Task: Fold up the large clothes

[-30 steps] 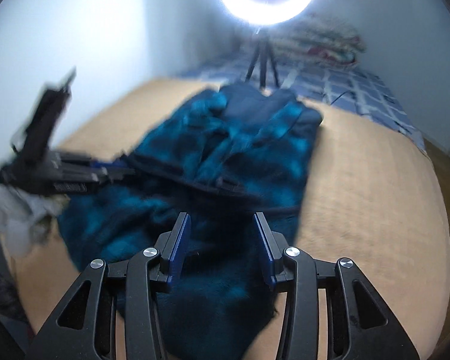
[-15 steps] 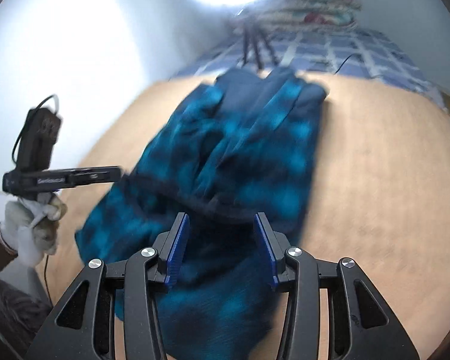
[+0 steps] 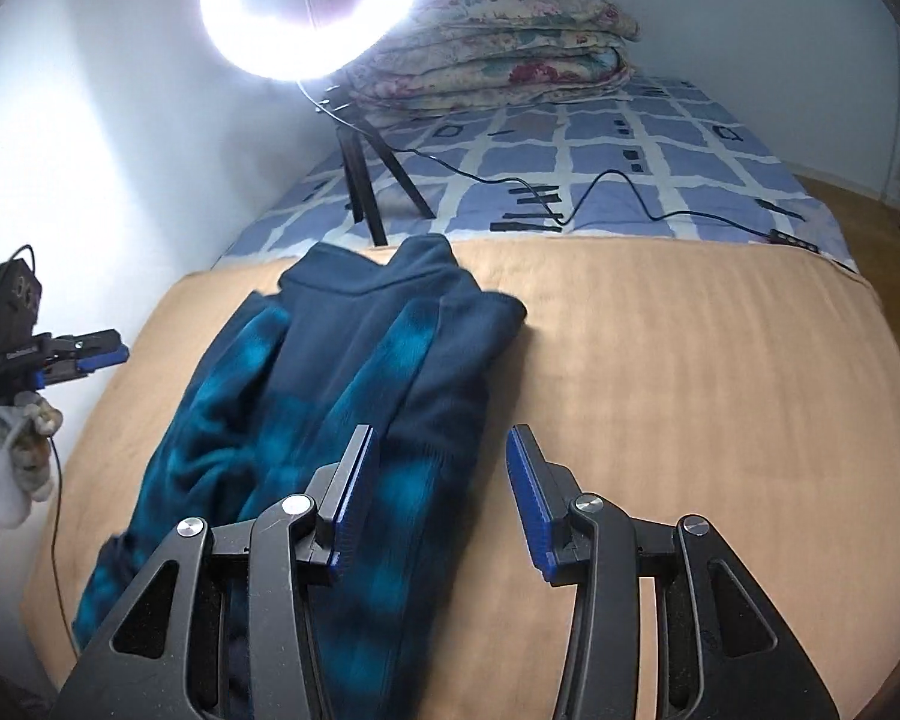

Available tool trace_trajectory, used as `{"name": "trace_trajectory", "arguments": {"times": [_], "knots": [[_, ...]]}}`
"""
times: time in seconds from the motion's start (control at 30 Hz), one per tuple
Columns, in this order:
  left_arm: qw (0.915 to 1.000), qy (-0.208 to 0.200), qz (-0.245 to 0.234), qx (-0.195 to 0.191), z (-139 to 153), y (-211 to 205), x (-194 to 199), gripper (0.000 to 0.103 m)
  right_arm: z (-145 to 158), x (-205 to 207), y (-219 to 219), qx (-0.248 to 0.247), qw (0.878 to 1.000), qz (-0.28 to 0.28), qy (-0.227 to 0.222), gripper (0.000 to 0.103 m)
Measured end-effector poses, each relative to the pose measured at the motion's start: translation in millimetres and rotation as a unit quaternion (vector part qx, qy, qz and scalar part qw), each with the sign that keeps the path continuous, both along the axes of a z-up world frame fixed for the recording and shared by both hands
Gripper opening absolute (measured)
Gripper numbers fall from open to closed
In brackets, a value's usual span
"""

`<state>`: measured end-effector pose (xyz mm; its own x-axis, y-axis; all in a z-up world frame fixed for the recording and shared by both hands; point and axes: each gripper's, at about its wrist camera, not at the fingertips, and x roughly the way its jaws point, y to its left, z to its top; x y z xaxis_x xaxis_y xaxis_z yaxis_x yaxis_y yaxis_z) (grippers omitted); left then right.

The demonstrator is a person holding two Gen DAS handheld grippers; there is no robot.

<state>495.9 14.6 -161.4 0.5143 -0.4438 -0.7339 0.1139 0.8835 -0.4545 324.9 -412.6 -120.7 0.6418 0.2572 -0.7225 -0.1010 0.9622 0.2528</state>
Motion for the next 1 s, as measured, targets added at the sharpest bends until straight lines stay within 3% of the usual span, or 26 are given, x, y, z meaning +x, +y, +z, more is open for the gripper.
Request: {"name": "trace_trajectory", "arguments": {"times": [0.1,0.3,0.37,0.47,0.53,0.63,0.7,0.77,0.93,1.0], "knots": [[1.0,0.006,0.0,0.006,-17,-7,23,0.067,-14,25,13,-0.005,1.0,0.008,0.006,0.043],[0.9987,0.04,0.019,-0.026,-59,-6,59,0.067,-50,63,58,-0.028,0.997,0.061,0.035,0.039],[0.9983,0.048,0.024,-0.024,-71,-6,68,0.067,-68,70,77,-0.062,0.993,0.081,0.055,0.039],[0.9979,0.051,0.027,-0.028,-82,-6,78,0.067,-69,65,93,-0.113,0.988,0.098,0.043,0.044],[0.9978,0.045,0.025,-0.041,-82,-7,83,0.067,-63,64,85,-0.089,0.99,0.101,0.045,0.044],[0.9978,0.046,0.016,-0.045,-82,-11,91,0.067,-42,54,46,0.018,0.995,0.1,0.014,0.045],[0.9981,0.043,0.008,-0.044,-82,-14,95,0.067,-36,52,17,0.068,0.995,0.076,-0.006,0.049],[0.9984,0.041,0.003,-0.04,-82,-18,98,0.066,-40,57,-10,0.089,0.996,0.03,-0.006,0.049],[0.9988,0.039,-0.001,-0.028,-84,-26,105,0.055,-71,84,-47,0.162,0.985,-0.038,0.039,0.049],[0.999,0.04,-0.005,-0.019,-85,-30,108,0.04,-82,93,-45,0.171,0.983,-0.043,0.056,0.049]]}}
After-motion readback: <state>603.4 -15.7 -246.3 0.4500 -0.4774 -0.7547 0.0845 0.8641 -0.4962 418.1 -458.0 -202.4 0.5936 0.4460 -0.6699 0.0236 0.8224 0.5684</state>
